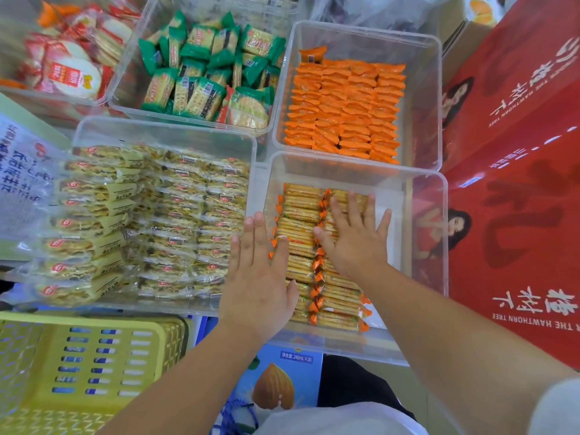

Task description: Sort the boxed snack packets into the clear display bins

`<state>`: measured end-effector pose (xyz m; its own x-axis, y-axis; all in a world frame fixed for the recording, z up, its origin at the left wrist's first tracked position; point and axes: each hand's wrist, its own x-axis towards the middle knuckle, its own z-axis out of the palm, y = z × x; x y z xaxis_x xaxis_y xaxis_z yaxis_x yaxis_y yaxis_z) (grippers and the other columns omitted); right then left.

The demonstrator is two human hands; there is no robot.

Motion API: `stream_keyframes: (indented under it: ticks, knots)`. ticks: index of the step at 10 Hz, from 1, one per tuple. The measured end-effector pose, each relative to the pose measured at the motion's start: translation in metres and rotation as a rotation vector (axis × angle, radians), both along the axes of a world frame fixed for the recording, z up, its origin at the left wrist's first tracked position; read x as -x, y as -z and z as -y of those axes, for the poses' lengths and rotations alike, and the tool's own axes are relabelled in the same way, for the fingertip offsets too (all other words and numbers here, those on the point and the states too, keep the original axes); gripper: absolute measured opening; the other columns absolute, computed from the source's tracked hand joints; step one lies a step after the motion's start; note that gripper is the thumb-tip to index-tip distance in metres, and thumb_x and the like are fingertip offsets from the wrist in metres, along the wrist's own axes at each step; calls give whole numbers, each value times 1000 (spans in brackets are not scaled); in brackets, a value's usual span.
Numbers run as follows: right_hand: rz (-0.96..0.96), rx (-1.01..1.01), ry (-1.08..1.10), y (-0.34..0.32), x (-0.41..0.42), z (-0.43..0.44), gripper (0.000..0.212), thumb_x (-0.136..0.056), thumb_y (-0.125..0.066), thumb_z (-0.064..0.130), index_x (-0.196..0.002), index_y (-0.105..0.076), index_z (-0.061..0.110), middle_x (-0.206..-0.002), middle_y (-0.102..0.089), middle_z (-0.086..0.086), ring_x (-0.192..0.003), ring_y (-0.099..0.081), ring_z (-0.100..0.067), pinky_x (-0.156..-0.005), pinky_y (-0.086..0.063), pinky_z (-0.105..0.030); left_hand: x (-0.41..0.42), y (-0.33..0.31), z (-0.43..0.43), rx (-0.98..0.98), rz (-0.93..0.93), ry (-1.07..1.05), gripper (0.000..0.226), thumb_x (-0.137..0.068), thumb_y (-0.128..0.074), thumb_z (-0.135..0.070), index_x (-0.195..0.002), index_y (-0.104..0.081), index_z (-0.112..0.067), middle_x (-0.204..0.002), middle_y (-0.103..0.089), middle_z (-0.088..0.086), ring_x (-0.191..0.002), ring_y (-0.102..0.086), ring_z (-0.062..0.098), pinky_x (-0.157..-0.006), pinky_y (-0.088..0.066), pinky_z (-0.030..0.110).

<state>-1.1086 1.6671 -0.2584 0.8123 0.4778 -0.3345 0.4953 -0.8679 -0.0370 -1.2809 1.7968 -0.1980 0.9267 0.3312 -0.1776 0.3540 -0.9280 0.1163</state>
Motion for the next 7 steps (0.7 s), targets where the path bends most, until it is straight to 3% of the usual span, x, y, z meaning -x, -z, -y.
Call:
stream_keyframes:
  ticks: [1,3,5,7]
  knots:
    - [44,30,-98,2,2,-7,84,-86,9,83,-157,12,38,-166,20,8,-148,33,-29,-114,23,-62,0,1,0,-2,2,-3,81,-97,-48,-55,-163,-21,-15,-162,31,24,-152,31,36,-125,12,52]
    - [-46,-6,-150,5,-2,-3,86,-87,3,84,-155,24,35,-164,30,5,-147,35,-26,-118,17,-61,0,4,-1,-27,23,6,80,-95,-52,-55,-160,-31,-14,-167,15,26,-156,16,39,-125,4,54]
    - [-87,67,-207,-6,-10,-4,87,-85,2,84,-156,20,38,-166,25,-2,-150,27,-34,-116,14,-65,-5,-1,-2,-50,-55,-7,83,-97,-42,-61,-164,-15,-19,-163,30,23,-152,29,37,-122,14,52]
    - [-106,-78,-115,-36,-5,-1,87,-91,-22,79,-160,8,34,-169,11,-2,-155,13,-30,-119,7,-62,3,-22,-9,-23,-108,9,84,-97,-44,-61,-163,-5,-27,-167,27,17,-154,26,35,-124,11,55]
